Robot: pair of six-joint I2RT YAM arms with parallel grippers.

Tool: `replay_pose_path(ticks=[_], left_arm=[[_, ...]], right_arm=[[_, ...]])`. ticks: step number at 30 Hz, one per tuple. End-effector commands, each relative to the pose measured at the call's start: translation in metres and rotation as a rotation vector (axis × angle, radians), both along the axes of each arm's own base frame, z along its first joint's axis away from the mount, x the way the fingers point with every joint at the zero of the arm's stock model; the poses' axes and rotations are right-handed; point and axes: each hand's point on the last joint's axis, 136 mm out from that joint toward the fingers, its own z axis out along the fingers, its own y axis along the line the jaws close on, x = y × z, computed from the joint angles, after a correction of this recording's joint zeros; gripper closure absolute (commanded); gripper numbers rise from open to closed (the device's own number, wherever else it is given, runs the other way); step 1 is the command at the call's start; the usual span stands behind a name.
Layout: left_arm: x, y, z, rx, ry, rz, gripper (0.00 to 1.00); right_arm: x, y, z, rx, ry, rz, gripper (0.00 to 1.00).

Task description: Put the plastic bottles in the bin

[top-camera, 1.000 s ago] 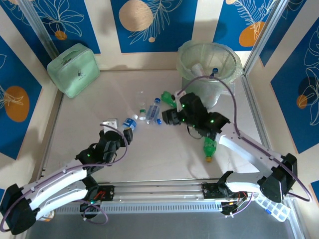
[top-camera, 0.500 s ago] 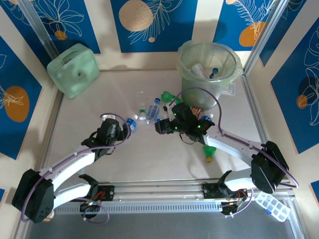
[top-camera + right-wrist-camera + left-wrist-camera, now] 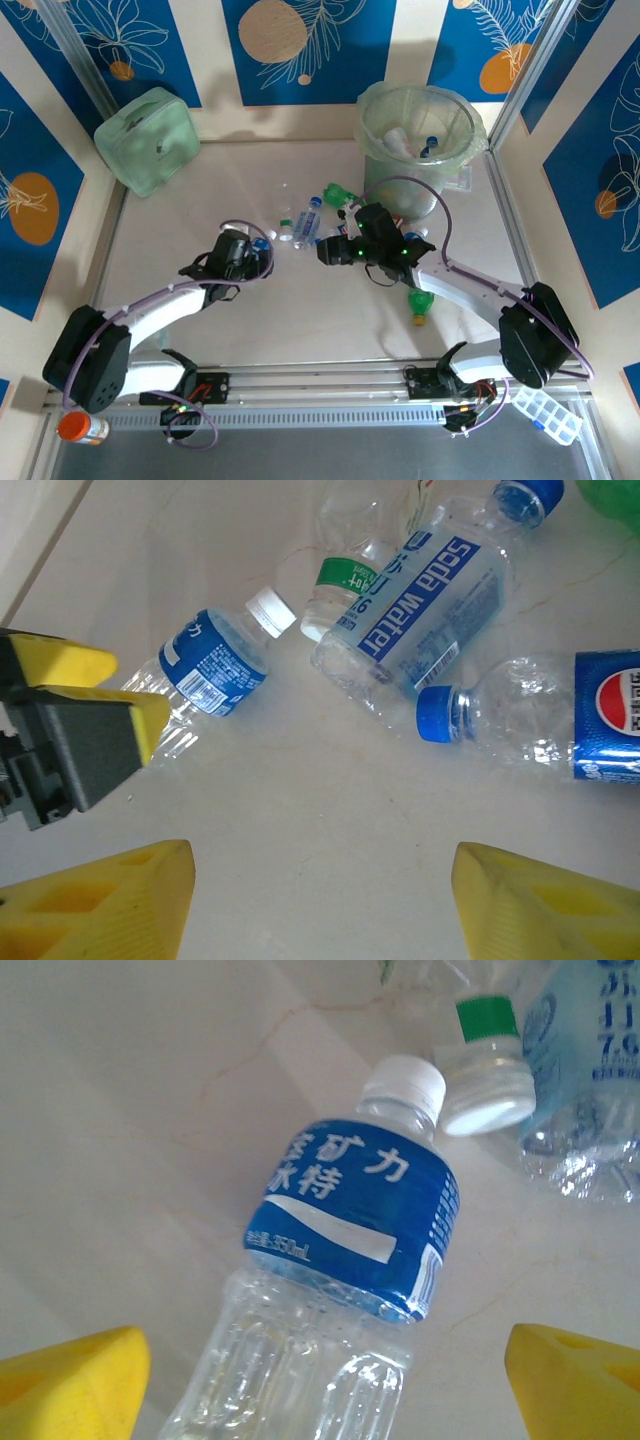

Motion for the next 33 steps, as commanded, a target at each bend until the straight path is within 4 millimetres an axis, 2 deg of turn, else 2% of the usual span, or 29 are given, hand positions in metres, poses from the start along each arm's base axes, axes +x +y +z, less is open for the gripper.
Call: replay_pose_path(ticks=[1, 5, 12, 17, 21, 24, 29, 33], left_arm=[[0.006, -0.018, -0.004, -0.033, 0.021, -0.090, 0.09], [0.004, -0.016, -0.021, 0.005, 0.077, -0.086, 0.12], [-0.004, -0.006, -0.020, 0.010, 0.097, -0.027, 0.27], [-0.010, -0.011, -0.022, -0.024, 0.123, -0.033, 0.40], [-0.013, -0.015, -0.026, -0.026, 0.151, -0.042, 0.43], [-0.017, -0.010, -0.029, 0.004, 0.160, -0.032, 0.47], [-0.024, -0.013, -0.020, -0.032, 0.148, -0.044, 0.48], [-0.030, -0.025, 0.001, -0.130, 0.087, -0.086, 0.48]], right_arm=[[0.001, 0.011, 0.000, 0.023, 0.026, 0.027, 0.31], [0.001, 0.014, -0.004, 0.016, 0.044, 0.037, 0.31], [0.000, 0.016, -0.006, 0.016, 0.050, 0.041, 0.31], [0.001, 0.016, -0.007, 0.012, 0.048, 0.038, 0.31], [0.002, 0.014, -0.006, 0.011, 0.044, 0.025, 0.31], [0.001, 0.012, -0.003, 0.021, 0.038, 0.018, 0.31], [0.002, 0.011, -0.003, 0.038, 0.038, 0.007, 0.31], [0.005, 0.012, -0.008, 0.116, 0.107, 0.004, 0.31]])
